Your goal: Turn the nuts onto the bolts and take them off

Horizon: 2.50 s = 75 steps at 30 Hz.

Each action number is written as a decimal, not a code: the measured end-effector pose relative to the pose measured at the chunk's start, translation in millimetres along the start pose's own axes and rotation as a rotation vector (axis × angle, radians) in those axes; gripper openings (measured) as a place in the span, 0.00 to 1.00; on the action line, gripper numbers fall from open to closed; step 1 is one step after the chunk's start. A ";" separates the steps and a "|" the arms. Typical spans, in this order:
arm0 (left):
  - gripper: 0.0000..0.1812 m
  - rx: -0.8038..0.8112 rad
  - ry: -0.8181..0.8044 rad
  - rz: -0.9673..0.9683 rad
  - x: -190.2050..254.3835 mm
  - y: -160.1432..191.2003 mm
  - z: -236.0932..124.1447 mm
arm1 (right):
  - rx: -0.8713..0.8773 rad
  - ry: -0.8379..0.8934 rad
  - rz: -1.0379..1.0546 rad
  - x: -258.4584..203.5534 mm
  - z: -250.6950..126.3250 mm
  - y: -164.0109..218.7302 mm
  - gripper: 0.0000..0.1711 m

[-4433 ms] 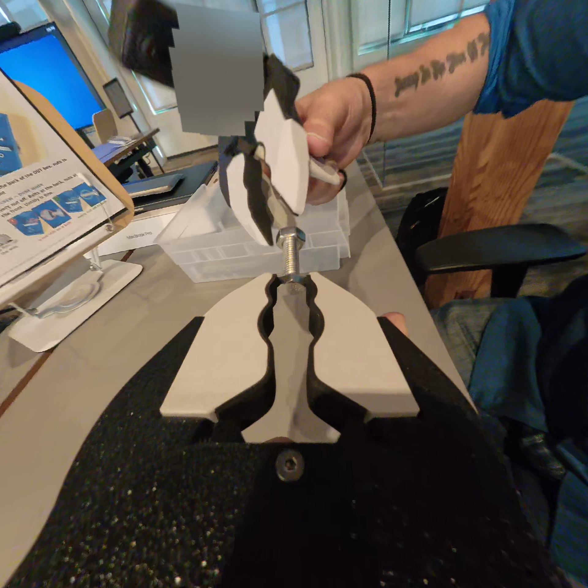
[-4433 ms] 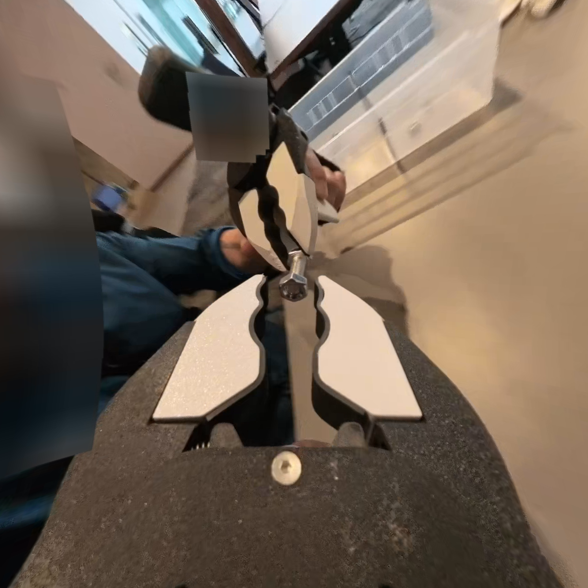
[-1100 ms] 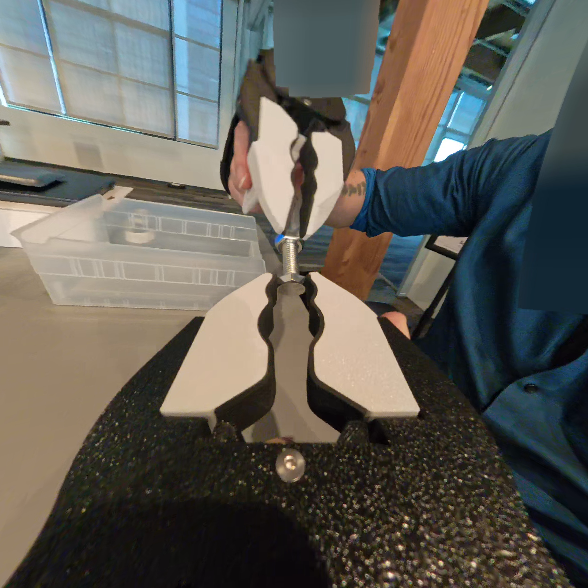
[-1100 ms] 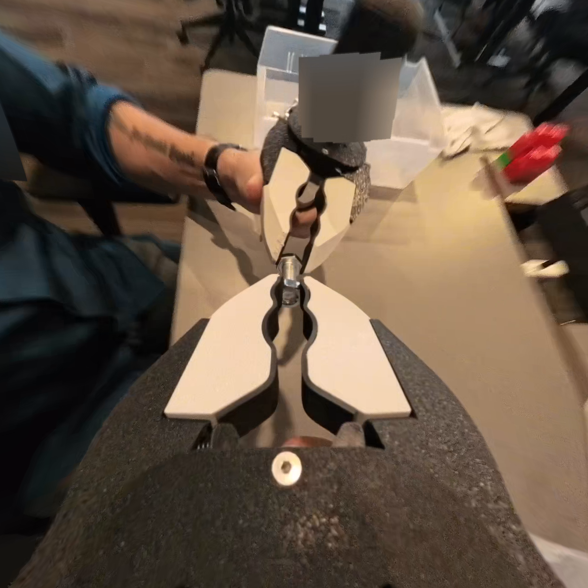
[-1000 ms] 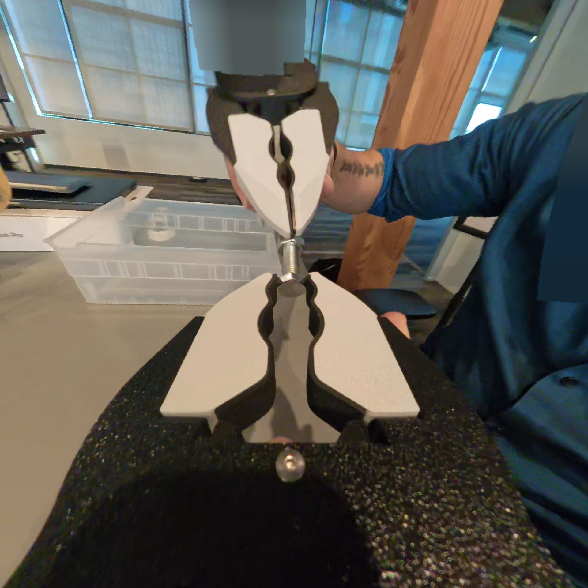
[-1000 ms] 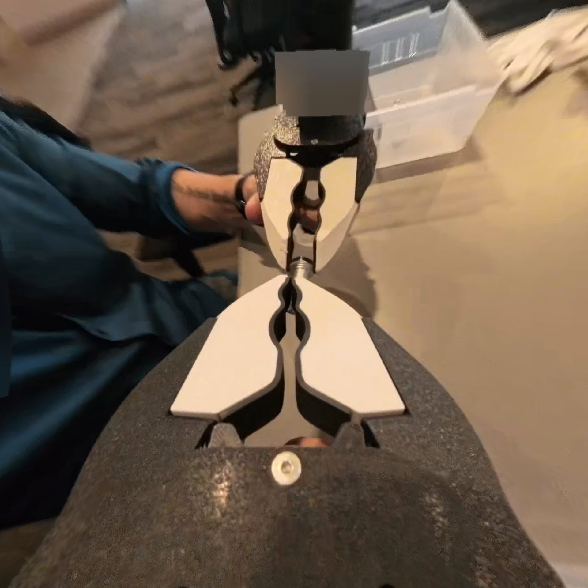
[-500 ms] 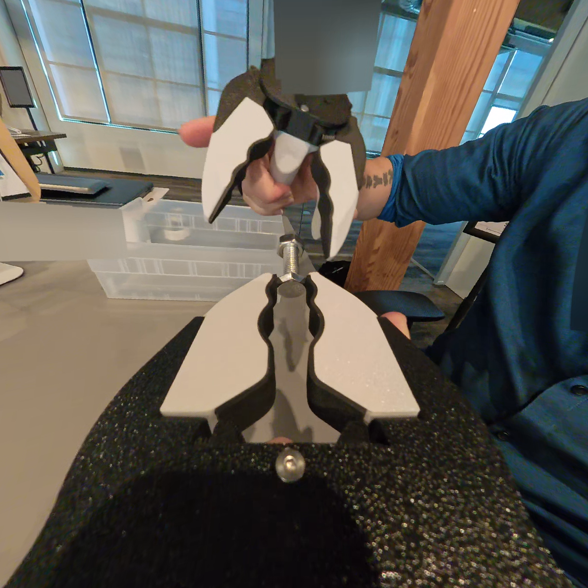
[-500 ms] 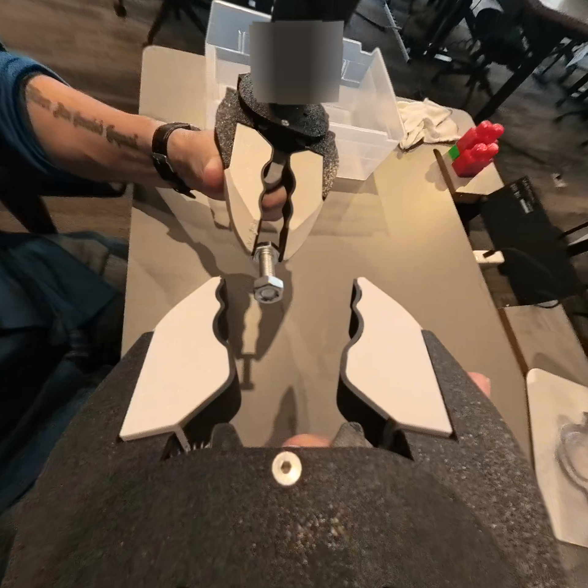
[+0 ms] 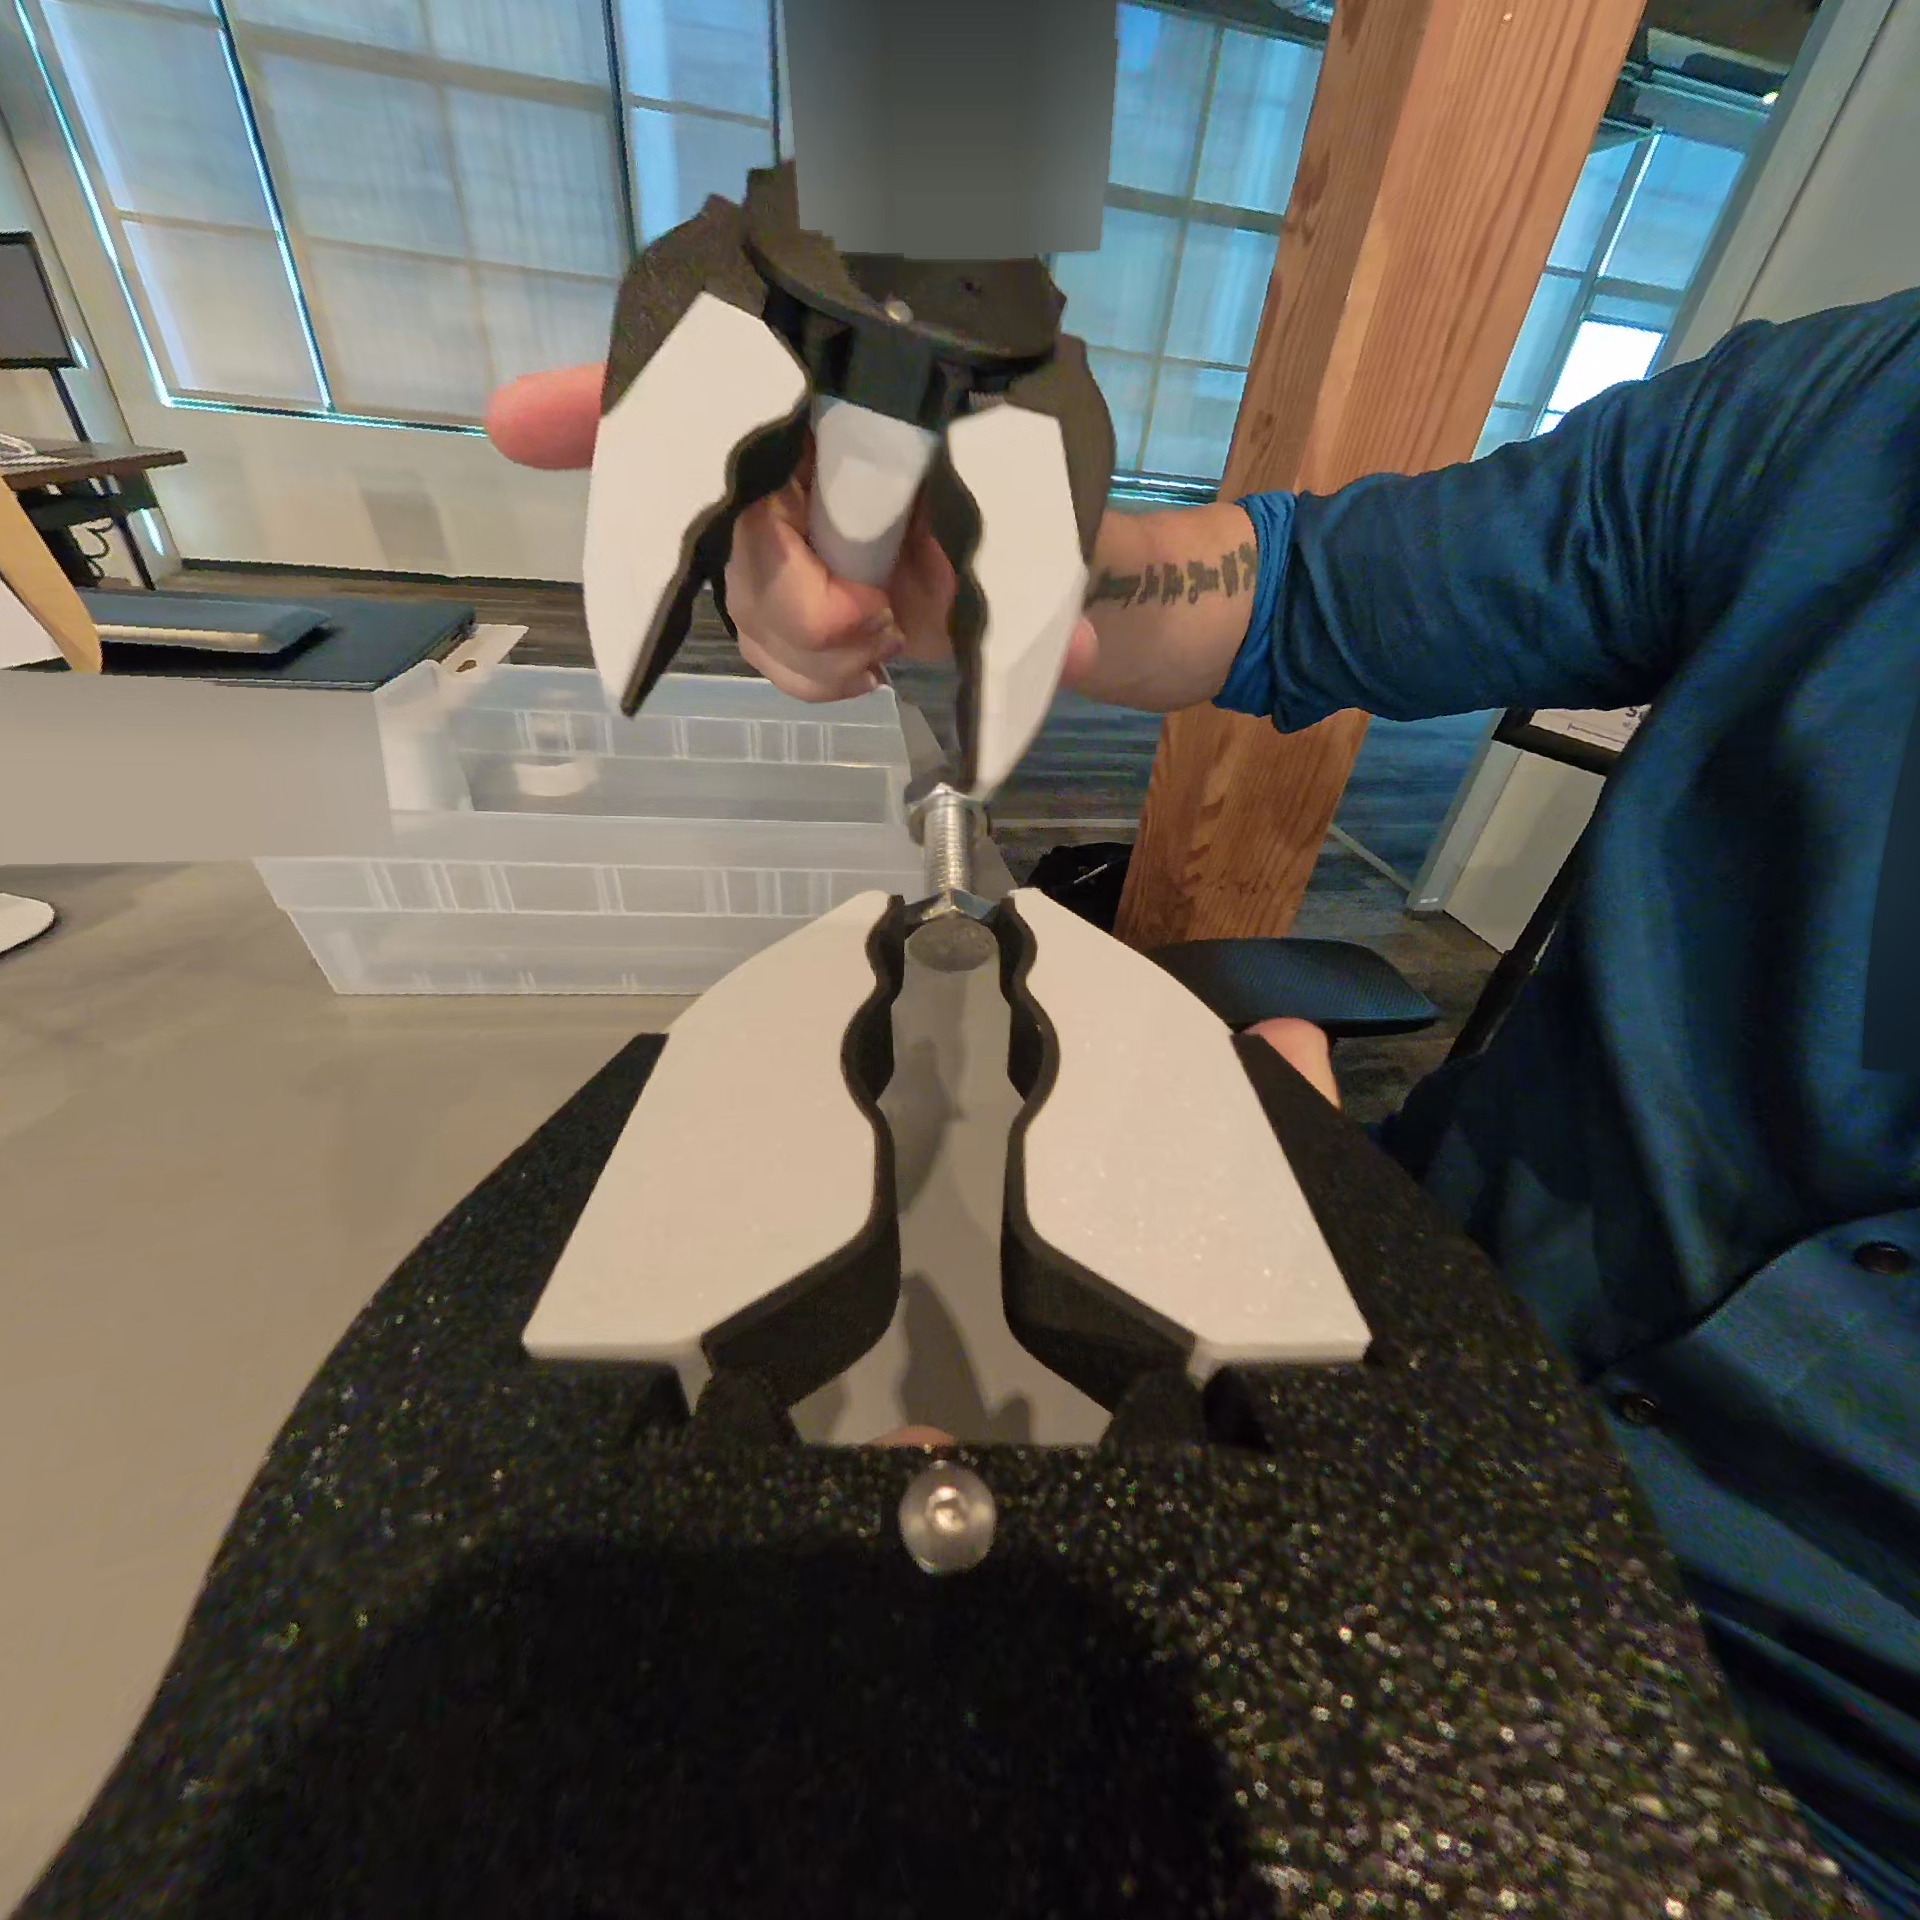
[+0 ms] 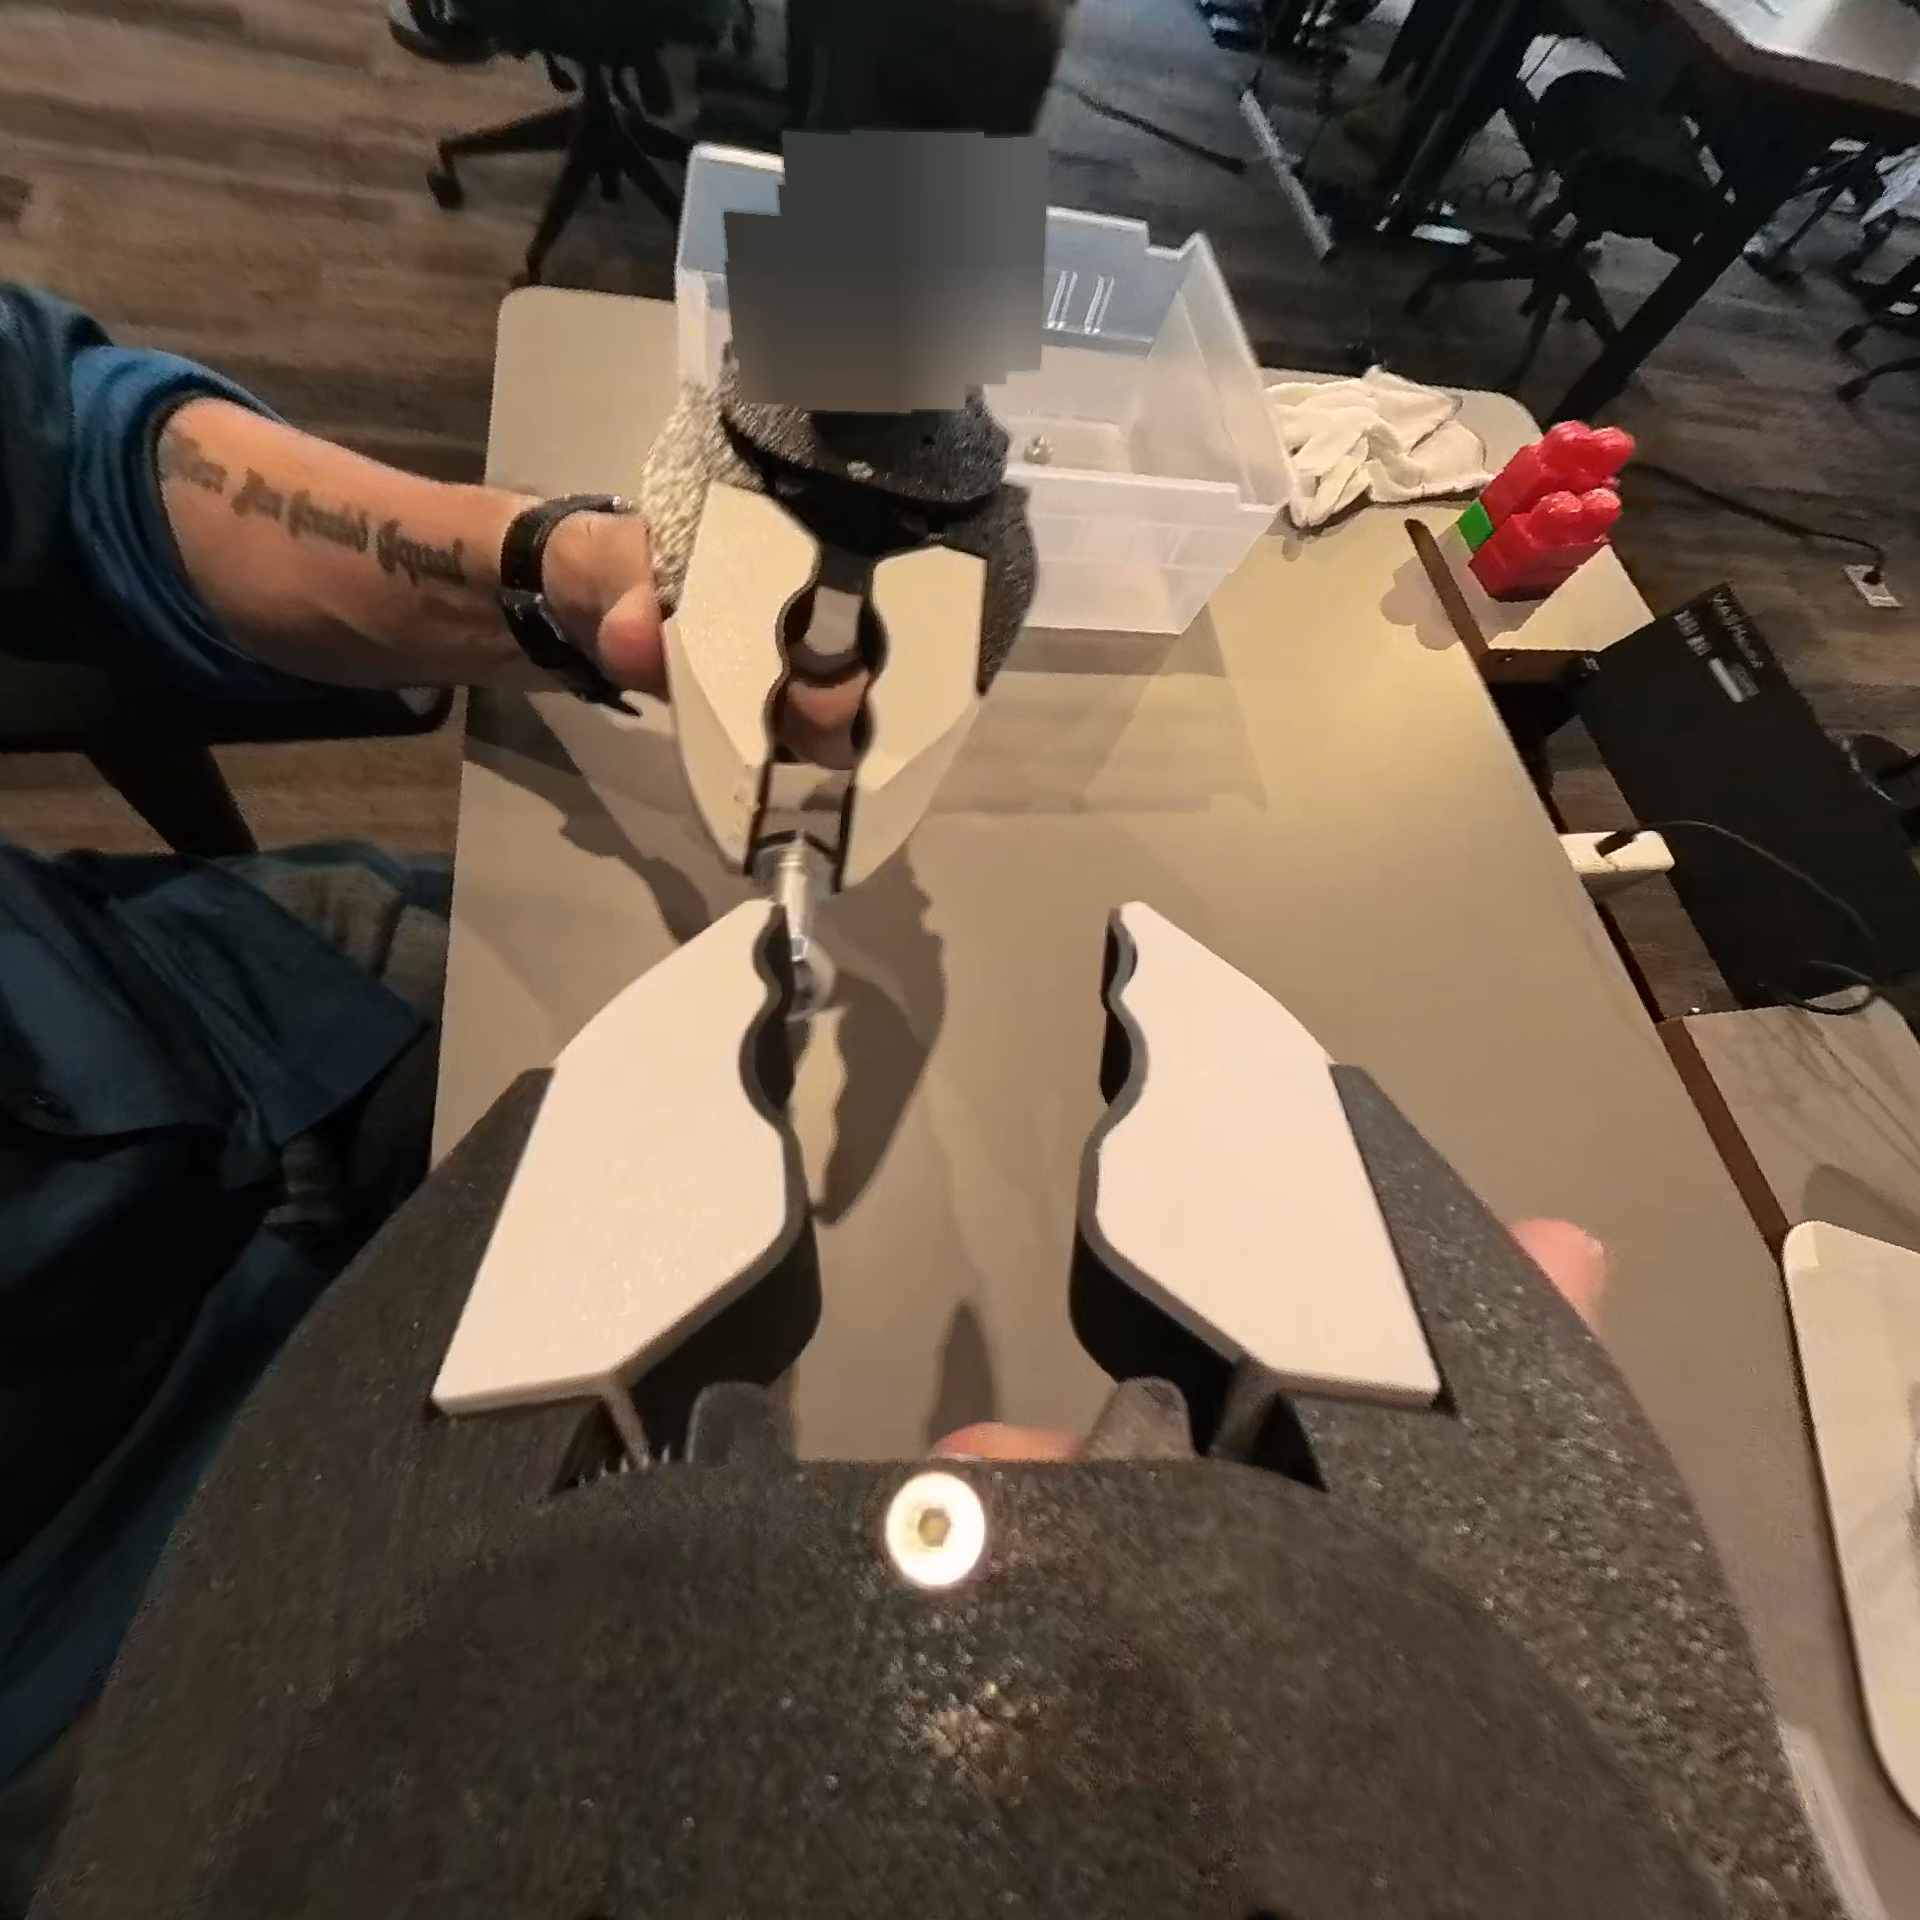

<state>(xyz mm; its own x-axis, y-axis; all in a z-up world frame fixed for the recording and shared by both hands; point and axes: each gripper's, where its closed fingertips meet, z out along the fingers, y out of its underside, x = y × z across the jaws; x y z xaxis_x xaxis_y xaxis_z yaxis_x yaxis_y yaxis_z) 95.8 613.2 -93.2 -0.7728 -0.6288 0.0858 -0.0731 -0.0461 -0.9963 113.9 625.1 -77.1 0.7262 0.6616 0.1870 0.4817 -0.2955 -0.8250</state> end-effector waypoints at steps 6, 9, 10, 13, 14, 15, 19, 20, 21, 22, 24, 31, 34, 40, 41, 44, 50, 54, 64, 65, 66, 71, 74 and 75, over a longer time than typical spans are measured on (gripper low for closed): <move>0.09 0.006 0.003 -0.006 0.2 -0.4 1.4 | 0.081 -0.087 0.085 0.6 -11.4 -4.0 0.25; 0.09 0.024 0.010 -0.020 -0.9 -1.8 -0.5 | 0.079 -0.168 0.026 -17.4 -7.7 -2.6 0.34; 0.09 0.029 0.014 -0.024 -0.7 -2.2 -0.8 | 0.060 -0.159 0.002 -18.8 -5.0 0.3 0.37; 0.09 0.028 0.025 -0.023 1.8 -1.8 0.3 | 0.020 -0.124 -0.014 -15.8 0.2 6.5 0.37; 0.09 0.023 0.024 -0.020 2.1 -1.2 0.9 | 0.026 -0.092 0.008 -9.3 0.5 5.8 0.38; 0.09 0.015 0.015 -0.016 1.3 -0.2 1.4 | 0.051 -0.062 0.049 -1.2 -1.0 1.6 0.38; 0.09 0.009 0.017 -0.020 0.8 0.8 3.2 | 0.176 -0.007 0.169 25.2 -20.3 -10.9 0.23; 0.09 0.009 0.017 -0.022 0.3 1.0 3.1 | 0.182 -0.031 0.177 23.3 -21.3 -10.8 0.24; 0.09 0.012 0.016 -0.023 -0.2 1.0 2.5 | 0.173 -0.050 0.168 20.4 -19.2 -8.8 0.24; 0.09 0.014 0.014 -0.025 -0.8 1.0 1.9 | 0.154 -0.065 0.144 15.1 -16.8 -6.1 0.26; 0.09 0.016 0.013 -0.028 -1.4 1.3 1.4 | 0.104 -0.107 0.085 -0.7 -9.7 -0.5 0.29; 0.09 0.009 0.006 -0.024 -1.8 2.6 3.1 | 0.042 -0.051 0.055 -0.7 4.9 4.5 0.37; 0.09 0.005 0.014 -0.024 0.0 2.8 3.9 | 0.153 0.037 0.159 28.2 -12.3 -7.3 0.15; 0.09 0.016 0.009 -0.035 -3.1 2.5 1.1 | 0.109 -0.135 0.115 -4.1 -6.6 -2.3 0.25; 0.09 0.021 0.008 -0.038 -3.7 2.0 0.3 | 0.094 -0.174 0.101 -12.7 -4.4 -0.6 0.25; 0.09 0.032 -0.002 -0.046 -5.9 0.9 -0.6 | 0.070 -0.186 0.078 -20.0 2.9 3.9 0.30; 0.09 0.017 0.017 -0.030 -1.7 2.3 1.9 | 0.142 -0.043 0.185 13.4 -1.1 -1.4 0.17; 0.09 0.003 0.006 -0.030 -2.7 4.6 4.8 | 0.265 -0.101 0.331 26.8 -18.5 -10.9 0.14; 0.09 0.025 -0.003 -0.043 -6.5 2.4 0.5 | 0.080 -0.208 0.157 -19.1 10.5 10.6 0.23; 0.09 0.017 -0.007 -0.037 -6.7 3.3 1.9 | 0.098 -0.167 0.182 -10.8 10.2 7.9 0.25; 0.09 0.005 -0.010 -0.031 -6.0 4.5 2.5 | 0.130 -0.126 0.218 -1.0 6.1 4.4 0.18; 0.09 -0.008 -0.011 -0.029 -5.1 6.5 6.0 | 0.226 -0.106 0.305 17.8 -10.0 -2.9 0.15; 0.09 0.002 -0.011 -0.038 -7.3 6.5 3.7 | 0.163 -0.145 0.246 0.5 -1.9 3.7 0.19; 0.09 0.005 -0.014 -0.040 -8.5 6.5 3.2 | 0.149 -0.161 0.230 -5.5 0.5 5.1 0.19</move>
<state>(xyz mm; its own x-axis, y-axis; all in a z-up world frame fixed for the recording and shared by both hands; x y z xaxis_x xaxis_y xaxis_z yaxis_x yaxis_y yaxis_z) 103.9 615.7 -100.5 -0.7603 -0.6373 0.1256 -0.1008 -0.0753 -0.9921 112.1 620.2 -82.6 0.7150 0.6933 -0.0905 0.2284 -0.3539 -0.9070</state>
